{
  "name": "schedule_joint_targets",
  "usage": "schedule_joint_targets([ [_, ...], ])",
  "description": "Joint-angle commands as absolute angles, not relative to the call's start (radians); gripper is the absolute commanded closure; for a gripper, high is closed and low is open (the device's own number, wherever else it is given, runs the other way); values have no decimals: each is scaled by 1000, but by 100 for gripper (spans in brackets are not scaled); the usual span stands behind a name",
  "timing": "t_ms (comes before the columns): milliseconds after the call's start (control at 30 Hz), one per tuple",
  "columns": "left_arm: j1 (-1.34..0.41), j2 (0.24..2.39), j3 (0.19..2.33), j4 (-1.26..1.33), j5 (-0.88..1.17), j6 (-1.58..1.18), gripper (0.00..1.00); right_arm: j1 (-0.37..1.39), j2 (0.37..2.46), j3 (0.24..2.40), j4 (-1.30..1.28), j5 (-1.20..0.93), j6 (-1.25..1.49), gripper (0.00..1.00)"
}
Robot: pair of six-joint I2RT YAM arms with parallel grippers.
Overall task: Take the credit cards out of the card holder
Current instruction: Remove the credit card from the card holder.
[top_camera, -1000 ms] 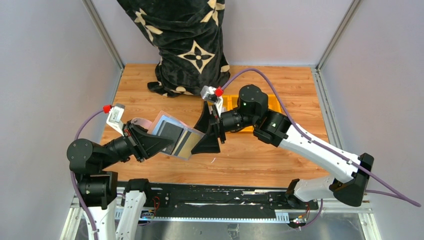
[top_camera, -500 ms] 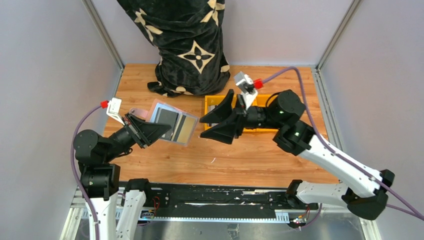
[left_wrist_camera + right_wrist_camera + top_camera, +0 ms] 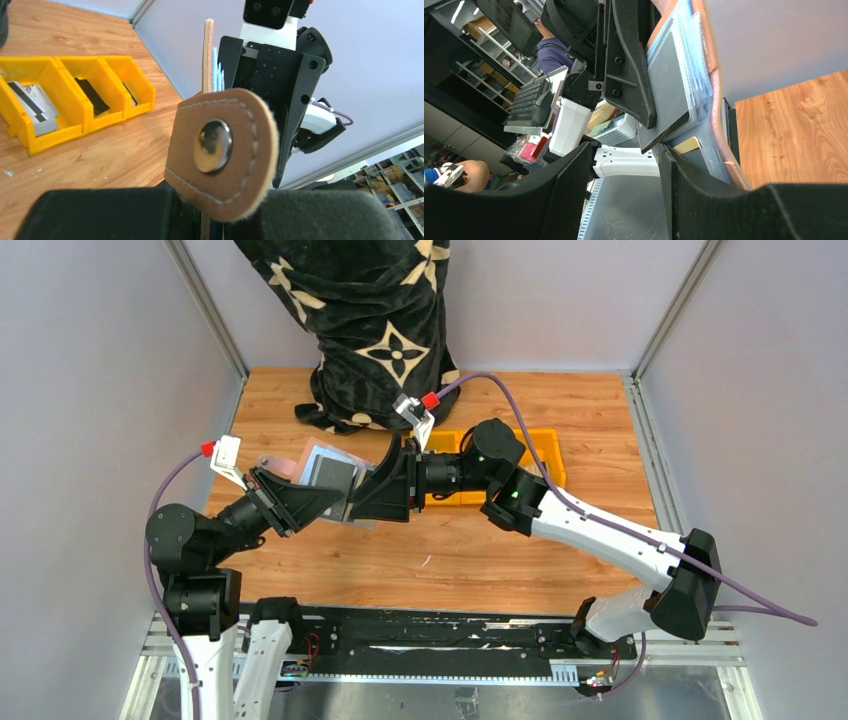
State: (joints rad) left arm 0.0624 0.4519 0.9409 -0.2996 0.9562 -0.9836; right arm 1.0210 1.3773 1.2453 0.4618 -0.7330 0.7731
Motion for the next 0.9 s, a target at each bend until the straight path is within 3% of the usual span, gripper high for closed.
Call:
schedule_joint_targets([
  [0, 63, 439, 965, -195, 1027, -1062, 94, 1029, 1392, 1235, 514, -733, 812, 45],
  [267, 63, 430, 988, -198, 1058, -1084, 92, 1029, 1394, 1235, 513, -712, 814, 47],
  [600, 63, 404, 1002, -166, 1116, -1110, 91, 1017, 1463, 1237, 654, -617, 1007, 76],
  [867, 63, 401, 994, -155, 1134, -1107, 83, 1017, 1476, 1252, 677, -615, 1044, 85],
])
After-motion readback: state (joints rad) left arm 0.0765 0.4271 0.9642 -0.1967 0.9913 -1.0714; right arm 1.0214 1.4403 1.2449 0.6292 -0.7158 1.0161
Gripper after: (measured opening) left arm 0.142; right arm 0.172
